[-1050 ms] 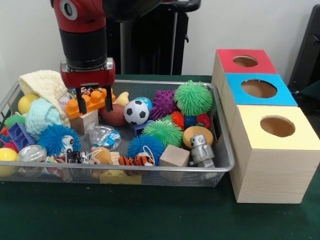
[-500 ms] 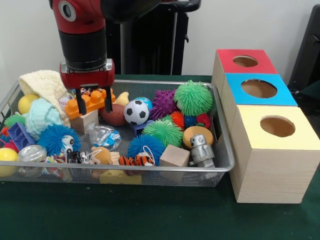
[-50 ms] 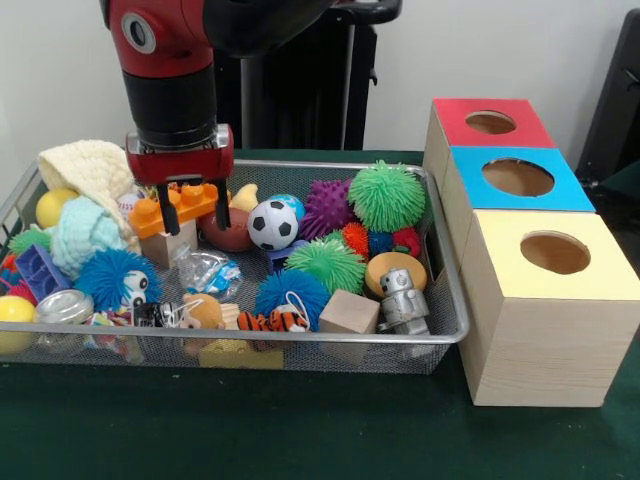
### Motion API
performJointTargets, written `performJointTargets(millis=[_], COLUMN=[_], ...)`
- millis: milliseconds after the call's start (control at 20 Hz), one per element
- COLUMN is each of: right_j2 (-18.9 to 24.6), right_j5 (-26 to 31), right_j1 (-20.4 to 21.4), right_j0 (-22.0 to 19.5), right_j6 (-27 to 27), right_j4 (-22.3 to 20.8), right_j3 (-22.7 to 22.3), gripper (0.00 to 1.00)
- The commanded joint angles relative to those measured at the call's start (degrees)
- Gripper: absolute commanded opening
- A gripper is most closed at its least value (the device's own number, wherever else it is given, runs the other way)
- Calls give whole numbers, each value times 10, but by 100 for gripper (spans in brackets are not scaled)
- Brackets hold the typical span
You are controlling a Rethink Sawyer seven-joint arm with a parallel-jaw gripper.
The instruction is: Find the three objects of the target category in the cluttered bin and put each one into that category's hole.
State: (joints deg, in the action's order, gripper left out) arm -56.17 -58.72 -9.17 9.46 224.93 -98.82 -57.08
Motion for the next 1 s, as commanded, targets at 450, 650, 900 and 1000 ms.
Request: performJointTargets(millis=[450, 650, 900, 1000], right_j2=[106, 114, 116, 116], right_j5=[55, 68, 47, 44], right_j1=[-33, -43, -56, -59], right_j0=[13, 10, -10, -18], right_j6=[-20, -23, -42, -53], right_j4=[49, 50, 28, 25], right_j3=[-20, -17, 6, 12], gripper=[100, 100, 100, 100])
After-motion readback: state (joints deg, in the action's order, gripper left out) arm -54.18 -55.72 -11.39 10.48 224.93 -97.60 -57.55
